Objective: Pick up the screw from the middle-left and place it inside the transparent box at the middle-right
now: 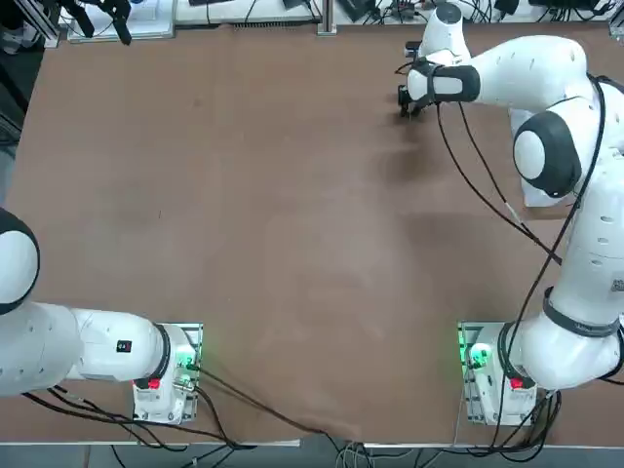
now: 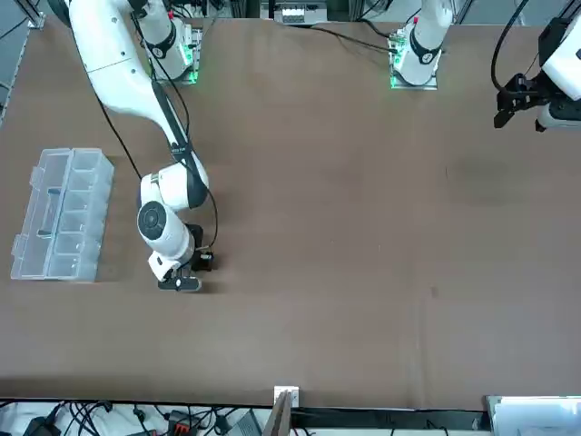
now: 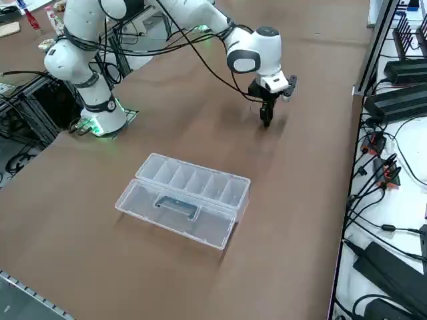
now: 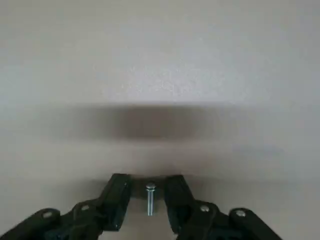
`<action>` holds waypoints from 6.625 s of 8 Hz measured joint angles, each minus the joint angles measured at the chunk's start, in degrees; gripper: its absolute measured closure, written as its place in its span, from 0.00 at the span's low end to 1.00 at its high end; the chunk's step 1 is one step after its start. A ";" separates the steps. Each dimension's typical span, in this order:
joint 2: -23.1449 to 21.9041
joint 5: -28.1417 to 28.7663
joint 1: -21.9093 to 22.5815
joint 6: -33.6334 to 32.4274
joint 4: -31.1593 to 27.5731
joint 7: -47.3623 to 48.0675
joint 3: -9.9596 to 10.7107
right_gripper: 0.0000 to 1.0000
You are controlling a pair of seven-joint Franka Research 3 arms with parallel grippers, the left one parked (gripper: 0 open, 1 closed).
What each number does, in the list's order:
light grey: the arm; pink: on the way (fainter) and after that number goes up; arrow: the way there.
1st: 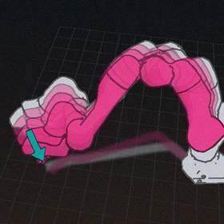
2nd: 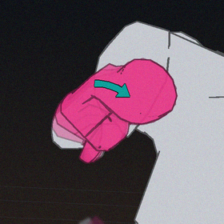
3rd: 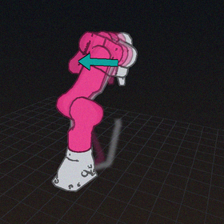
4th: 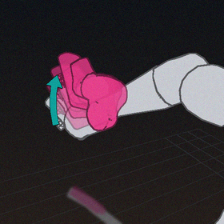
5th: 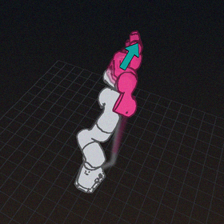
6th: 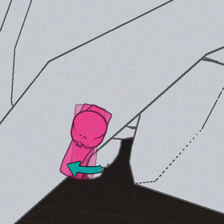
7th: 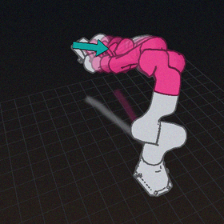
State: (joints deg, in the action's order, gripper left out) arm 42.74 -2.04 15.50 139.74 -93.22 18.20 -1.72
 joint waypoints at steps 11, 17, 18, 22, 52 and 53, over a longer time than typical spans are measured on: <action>-0.08 -0.13 0.14 -0.38 0.57 1.82 0.14 0.93; -3.57 -0.14 -0.16 -7.00 2.86 2.17 1.21 0.93; -6.05 -0.15 -0.70 -9.23 3.07 2.17 1.57 0.93; -15.17 -0.97 -9.00 -23.75 3.12 -7.93 2.21 0.93; -26.37 6.10 -34.06 -32.42 5.11 -53.67 0.66 0.00; -29.02 7.19 -33.97 -35.51 6.46 -51.72 0.54 0.00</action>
State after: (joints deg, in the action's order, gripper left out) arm 13.72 5.15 -18.48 104.23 -86.76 -33.52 -1.18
